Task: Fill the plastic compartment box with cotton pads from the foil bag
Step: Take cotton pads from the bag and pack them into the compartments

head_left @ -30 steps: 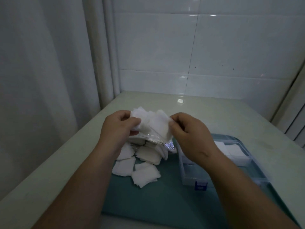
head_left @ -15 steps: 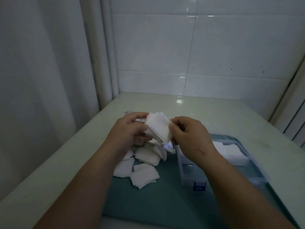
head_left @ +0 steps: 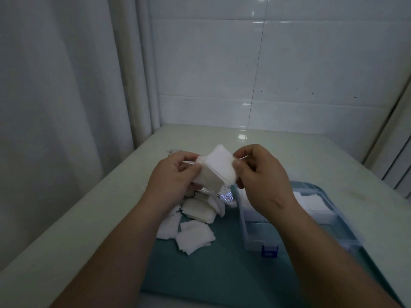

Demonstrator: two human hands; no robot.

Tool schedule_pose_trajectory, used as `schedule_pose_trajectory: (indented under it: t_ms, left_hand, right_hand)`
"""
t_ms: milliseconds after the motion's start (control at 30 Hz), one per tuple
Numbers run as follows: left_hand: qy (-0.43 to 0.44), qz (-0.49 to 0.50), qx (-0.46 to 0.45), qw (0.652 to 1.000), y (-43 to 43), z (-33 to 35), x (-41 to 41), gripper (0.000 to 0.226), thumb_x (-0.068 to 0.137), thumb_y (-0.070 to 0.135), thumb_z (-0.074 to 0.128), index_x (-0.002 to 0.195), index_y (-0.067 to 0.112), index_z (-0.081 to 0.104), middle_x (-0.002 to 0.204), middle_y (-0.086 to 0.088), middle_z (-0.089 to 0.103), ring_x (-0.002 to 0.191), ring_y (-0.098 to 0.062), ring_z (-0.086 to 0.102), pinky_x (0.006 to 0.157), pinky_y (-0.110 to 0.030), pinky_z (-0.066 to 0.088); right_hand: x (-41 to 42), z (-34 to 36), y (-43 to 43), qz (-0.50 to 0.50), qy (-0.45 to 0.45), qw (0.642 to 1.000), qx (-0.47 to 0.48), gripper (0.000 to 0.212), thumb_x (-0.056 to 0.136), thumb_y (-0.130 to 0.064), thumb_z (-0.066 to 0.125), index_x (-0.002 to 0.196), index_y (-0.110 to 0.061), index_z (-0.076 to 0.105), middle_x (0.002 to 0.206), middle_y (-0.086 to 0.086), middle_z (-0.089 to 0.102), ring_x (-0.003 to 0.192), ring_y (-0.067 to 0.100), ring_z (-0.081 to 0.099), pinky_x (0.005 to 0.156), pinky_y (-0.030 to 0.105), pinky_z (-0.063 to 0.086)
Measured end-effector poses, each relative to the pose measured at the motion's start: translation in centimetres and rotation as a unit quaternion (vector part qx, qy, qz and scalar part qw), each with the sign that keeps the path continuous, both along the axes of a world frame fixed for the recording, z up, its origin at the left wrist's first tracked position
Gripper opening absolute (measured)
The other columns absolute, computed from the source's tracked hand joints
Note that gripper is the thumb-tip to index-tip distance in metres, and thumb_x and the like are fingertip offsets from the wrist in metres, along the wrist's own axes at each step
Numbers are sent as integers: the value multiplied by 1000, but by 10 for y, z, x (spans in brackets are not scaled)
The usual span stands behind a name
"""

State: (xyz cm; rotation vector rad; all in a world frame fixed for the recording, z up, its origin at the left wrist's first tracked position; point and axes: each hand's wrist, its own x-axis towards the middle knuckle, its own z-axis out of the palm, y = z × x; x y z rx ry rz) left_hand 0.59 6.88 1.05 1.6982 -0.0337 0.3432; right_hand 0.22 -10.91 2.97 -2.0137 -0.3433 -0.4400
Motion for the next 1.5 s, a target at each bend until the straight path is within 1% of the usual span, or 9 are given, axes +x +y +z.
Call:
schedule_pose_trajectory:
  t_ms: [200,333,433,633,767,933,1067,1267,1500]
  left_hand:
    - [11,-60,-38,997,-5,3,-9,17,95,6,56,107,12,67,82,-6,75,69,-18,71,54,-25,55]
    - [24,-92,-104,990,-8,6,-10,19,98,17,54,110,10,66,97,-15,71,81,-23,70,62,-30,58]
    - [4,-80,-27,996,-9,4,-10,27,89,15,67,115,21,63,91,-6,74,79,-20,72,67,-31,56]
    - [1,-104,14,995,-12,3,-13,48,85,1,64,120,34,56,90,-9,75,85,-32,71,83,-46,56]
    - [2,-111,20,994,-25,7,-16,47,86,5,65,120,34,52,90,-8,75,85,-31,70,85,-47,55]
    - [-38,-37,10,999,-46,15,-12,28,84,16,72,101,27,52,93,-5,68,83,-25,70,78,-46,60]
    - [-39,0,105,994,-61,15,-8,27,84,19,73,73,20,47,72,2,53,64,-15,55,64,-38,57]
    - [46,-83,175,980,-74,-1,-18,21,79,20,75,73,24,56,79,3,65,69,-14,60,64,-33,52]
    - [55,-79,208,973,-74,-5,-24,18,70,18,82,74,25,66,78,5,69,70,-9,63,64,-24,49]
  right_hand:
    - [1,-6,3,1,6,997,-72,8,96,-24,56,98,-31,56,89,-11,64,81,6,61,68,23,53]
    - [0,-5,1,-29,-25,994,-106,8,95,-25,56,95,-33,56,79,-18,58,73,-1,56,61,9,41]
    - [-1,-6,1,-33,-30,993,-113,8,93,-25,57,94,-32,56,81,-17,57,70,-3,54,57,6,37]
    - [-3,8,-9,32,61,990,-120,25,86,-33,66,100,-35,44,95,-18,57,80,0,56,59,13,39]
    - [-3,15,-21,61,122,987,-86,23,85,-24,69,92,-26,47,88,1,69,76,14,62,63,23,46]
    - [-2,27,-39,71,158,985,-26,14,85,-15,67,88,-11,54,92,11,68,88,30,66,79,44,59]
    - [-2,30,-51,66,197,977,-55,12,87,-13,67,90,-5,59,85,8,68,76,22,68,69,31,61]
    - [-11,16,-73,104,327,939,-24,9,86,-5,68,85,-6,58,97,19,67,82,27,68,69,31,59]
    - [-14,9,-73,71,312,945,-63,12,82,-10,73,84,-8,61,96,15,69,82,28,71,67,33,61]
